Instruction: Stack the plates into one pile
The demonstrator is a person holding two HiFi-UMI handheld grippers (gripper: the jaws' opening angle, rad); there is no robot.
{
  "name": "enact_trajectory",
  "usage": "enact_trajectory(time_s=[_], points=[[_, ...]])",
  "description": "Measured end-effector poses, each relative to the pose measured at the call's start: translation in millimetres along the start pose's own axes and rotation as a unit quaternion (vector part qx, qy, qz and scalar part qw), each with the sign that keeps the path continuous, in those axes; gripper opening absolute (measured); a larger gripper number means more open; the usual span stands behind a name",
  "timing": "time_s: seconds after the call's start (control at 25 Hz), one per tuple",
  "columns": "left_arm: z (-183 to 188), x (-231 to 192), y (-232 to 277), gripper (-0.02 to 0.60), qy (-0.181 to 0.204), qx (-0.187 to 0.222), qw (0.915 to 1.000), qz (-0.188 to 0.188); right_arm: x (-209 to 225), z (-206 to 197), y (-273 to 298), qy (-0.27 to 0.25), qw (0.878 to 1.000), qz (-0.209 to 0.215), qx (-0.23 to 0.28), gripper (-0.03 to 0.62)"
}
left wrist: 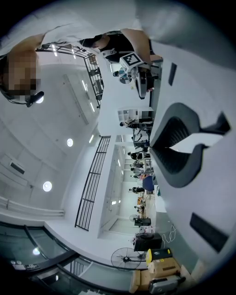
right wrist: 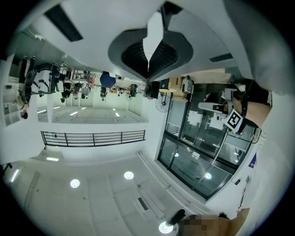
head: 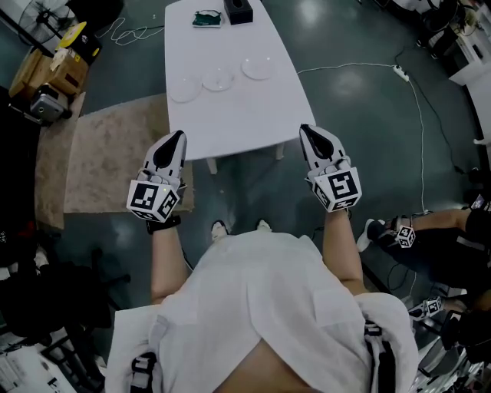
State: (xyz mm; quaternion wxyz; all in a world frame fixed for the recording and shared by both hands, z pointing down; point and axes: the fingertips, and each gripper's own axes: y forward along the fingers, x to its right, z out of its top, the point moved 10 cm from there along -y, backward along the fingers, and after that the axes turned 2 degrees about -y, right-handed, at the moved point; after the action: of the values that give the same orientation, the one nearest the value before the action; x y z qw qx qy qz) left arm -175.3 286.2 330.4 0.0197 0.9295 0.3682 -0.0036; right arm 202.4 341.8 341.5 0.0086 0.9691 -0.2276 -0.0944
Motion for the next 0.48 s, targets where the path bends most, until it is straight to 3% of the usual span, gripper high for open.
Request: enact_trajectory(time_s=[0.48], points=[[-2.7, -47.0, -6.0, 0.009, -0.013, 0.001, 0.9999, -0.009, -20.5, 1.3, 31.9, 0.008, 1.000, -0.019, -0.013, 0.026]])
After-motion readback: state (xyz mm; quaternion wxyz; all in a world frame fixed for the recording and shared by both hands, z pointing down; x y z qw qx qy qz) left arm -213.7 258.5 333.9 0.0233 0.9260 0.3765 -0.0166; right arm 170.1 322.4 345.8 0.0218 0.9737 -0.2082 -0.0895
